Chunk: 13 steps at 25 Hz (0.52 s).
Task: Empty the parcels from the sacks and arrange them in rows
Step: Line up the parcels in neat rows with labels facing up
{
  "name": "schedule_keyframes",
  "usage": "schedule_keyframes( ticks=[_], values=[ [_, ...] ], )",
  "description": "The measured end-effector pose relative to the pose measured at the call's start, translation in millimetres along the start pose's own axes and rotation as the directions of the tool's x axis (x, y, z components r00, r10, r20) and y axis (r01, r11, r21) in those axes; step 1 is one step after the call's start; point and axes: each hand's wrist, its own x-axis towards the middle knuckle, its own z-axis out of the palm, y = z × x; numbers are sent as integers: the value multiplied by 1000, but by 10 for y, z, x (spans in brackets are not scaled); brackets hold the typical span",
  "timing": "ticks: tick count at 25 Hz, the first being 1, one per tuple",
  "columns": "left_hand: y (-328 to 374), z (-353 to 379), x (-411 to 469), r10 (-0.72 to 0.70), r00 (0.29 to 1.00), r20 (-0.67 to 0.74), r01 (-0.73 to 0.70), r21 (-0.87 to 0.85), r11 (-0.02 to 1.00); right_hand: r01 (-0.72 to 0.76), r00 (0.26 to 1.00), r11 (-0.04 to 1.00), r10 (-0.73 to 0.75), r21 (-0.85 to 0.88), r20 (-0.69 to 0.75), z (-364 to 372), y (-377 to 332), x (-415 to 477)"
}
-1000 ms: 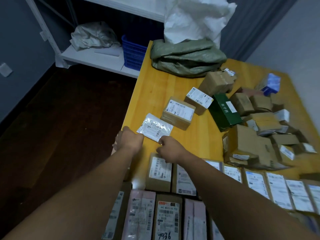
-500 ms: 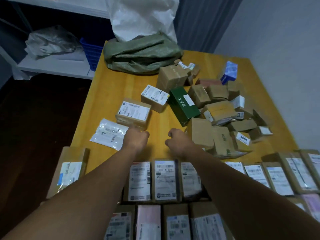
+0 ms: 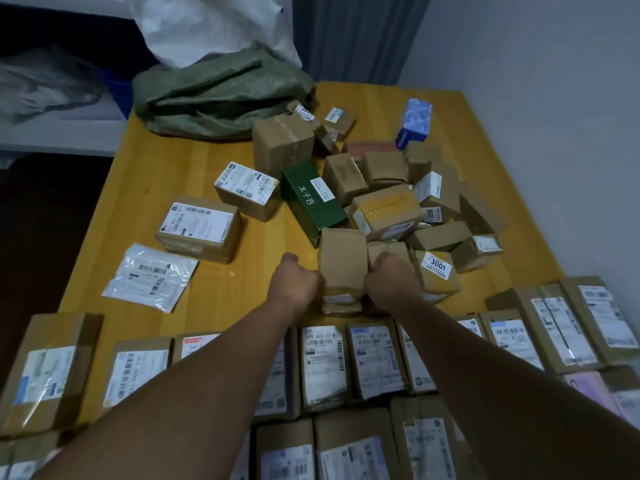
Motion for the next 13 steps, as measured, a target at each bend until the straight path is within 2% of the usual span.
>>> schedule_keyframes(
  ticks=[3,5,7,10,11,13],
  values=[
    [90,195,-5,-37,998,53,38,-17,999,19,999,999,-21,39,49,57,87,76],
    [94,250,-3,-56,995,84,63,-76,995,31,997,989,-41,144,67,115,48,91],
    [70,245,-9,-72,996,47,78,-149,986,35,996,954,-56,297,64,177,-9,107],
    [34,59,-3,-113,991,-75,86,-300,950,-58,988,803,-37,594,147,180,-166,97],
    [17,-17,15,-135,986,-99,89,-376,923,-104,980,747,-38,657,198,172,-224,90],
    [-31,-160,40,-158,979,-133,78,-471,879,-161,960,699,-52,697,274,184,-346,38]
  ],
)
